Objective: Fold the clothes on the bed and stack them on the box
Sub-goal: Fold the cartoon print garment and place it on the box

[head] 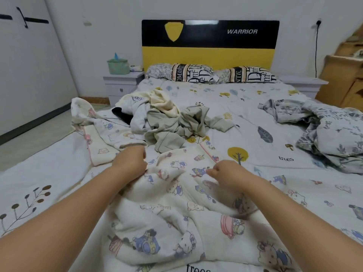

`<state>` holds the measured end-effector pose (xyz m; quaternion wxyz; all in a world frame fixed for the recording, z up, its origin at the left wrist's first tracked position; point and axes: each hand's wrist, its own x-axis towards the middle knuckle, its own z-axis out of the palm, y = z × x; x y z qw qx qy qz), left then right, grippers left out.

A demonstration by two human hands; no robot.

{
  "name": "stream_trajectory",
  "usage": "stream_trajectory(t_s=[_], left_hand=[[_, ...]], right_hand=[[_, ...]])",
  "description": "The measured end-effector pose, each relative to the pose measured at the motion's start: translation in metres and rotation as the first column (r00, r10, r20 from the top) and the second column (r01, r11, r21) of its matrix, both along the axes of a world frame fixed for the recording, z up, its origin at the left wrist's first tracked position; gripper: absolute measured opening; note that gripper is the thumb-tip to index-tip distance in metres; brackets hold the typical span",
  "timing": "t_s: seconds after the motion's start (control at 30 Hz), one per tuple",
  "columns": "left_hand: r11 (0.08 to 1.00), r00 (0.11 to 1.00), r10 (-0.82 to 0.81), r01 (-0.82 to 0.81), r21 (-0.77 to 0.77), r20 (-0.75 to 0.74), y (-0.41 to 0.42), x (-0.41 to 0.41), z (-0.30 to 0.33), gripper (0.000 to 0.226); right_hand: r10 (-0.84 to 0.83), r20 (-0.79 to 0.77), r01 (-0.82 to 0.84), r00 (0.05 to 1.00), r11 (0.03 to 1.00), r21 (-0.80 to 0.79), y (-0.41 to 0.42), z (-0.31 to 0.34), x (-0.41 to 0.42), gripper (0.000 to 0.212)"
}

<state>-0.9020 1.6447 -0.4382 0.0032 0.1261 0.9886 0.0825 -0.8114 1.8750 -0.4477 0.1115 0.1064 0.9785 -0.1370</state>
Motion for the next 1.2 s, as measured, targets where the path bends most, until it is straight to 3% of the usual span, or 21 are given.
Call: stream_trajectory(t_s=[0.07, 0.13, 0.2, 0.27, 0.37, 0.43, 0.53, 0.6, 0.67, 0.77, 0.83, 0.97, 1.03, 1.1, 1.2], left_hand=[[0.985, 0.991, 0.1, -0.087, -0.146, 0.084, -0.001, -0.011, -0.015, 0.049], [0.973, 0.967, 0.136, -0.09, -0.212, 0.215, -0.001, -0.021, -0.027, 0.062], [0.981, 0.937, 0.105, -0.043, -0.188, 0.334, 0.002, -0.028, -0.034, 0.058], [0.993, 0.935, 0.054, -0.014, -0.118, 0.35, 0.005, -0.033, -0.037, 0.045], [0.998, 0.985, 0.017, -0.027, 0.056, 0.173, 0.006, -0.04, -0.032, 0.017], [0.981, 0.994, 0.023, -0.043, 0.19, 0.107, 0.006, -0.046, -0.026, 0.022], [0.945, 0.996, 0.045, -0.066, 0.32, 0.071, 0.005, -0.055, -0.014, 0.03], [0.92, 0.997, 0.082, -0.078, 0.384, 0.008, 0.004, -0.06, -0.004, 0.023], [0.913, 0.987, 0.127, -0.076, 0.402, -0.102, 0.005, -0.065, 0.012, 0.015], [0.892, 0.934, 0.198, -0.046, 0.449, -0.299, 0.005, -0.073, 0.044, 0.012], [0.876, 0.877, 0.239, -0.009, 0.482, -0.418, 0.007, -0.077, 0.071, 0.021], [0.872, 0.706, 0.301, 0.069, 0.485, -0.641, 0.014, -0.071, 0.125, 0.029], [0.883, 0.651, 0.304, 0.082, 0.462, -0.696, 0.021, -0.066, 0.141, 0.029], [0.917, 0.664, 0.267, 0.048, 0.396, -0.699, 0.029, -0.068, 0.14, 0.026], [0.987, 0.8, 0.122, -0.036, 0.156, -0.587, 0.032, -0.073, 0.107, 0.021]], right_hand=[[-0.044, -0.12, 0.045, 0.992, 0.999, 0.008, 0.0, -0.007, -0.017, 0.024], [-0.052, -0.174, 0.066, 0.983, 0.995, 0.071, 0.002, -0.015, -0.033, 0.019], [-0.018, -0.19, 0.055, 0.982, 0.98, 0.192, 0.003, -0.021, -0.047, 0.024], [-0.001, -0.197, 0.056, 0.98, 0.961, 0.272, 0.006, -0.028, -0.062, 0.032], [-0.067, -0.132, 0.101, 0.989, 0.959, 0.265, 0.011, -0.04, -0.081, 0.078], [-0.116, -0.068, 0.126, 0.991, 0.978, 0.167, 0.013, -0.044, -0.088, 0.09], [-0.132, -0.051, 0.136, 0.99, 0.987, 0.091, 0.016, -0.049, -0.092, 0.058], [-0.129, -0.152, 0.145, 0.98, 0.985, 0.098, 0.015, -0.044, -0.094, 0.023], [-0.183, -0.289, 0.193, 0.94, 0.981, 0.007, 0.017, -0.029, -0.098, 0.007], [-0.313, -0.512, 0.221, 0.8, 0.947, -0.233, 0.021, 0.015, -0.097, 0.013], [-0.357, -0.626, 0.237, 0.693, 0.933, -0.27, 0.021, 0.048, -0.095, 0.023], [-0.386, -0.757, 0.203, 0.528, 0.922, -0.329, 0.021, 0.091, -0.095, 0.005], [-0.397, -0.787, 0.19, 0.471, 0.918, -0.35, 0.022, 0.098, -0.095, 0.007], [-0.402, -0.77, 0.213, 0.495, 0.916, -0.34, 0.024, 0.092, -0.097, 0.007], [-0.372, -0.644, 0.239, 0.668, 0.927, -0.288, 0.028, 0.06, -0.101, 0.008]])
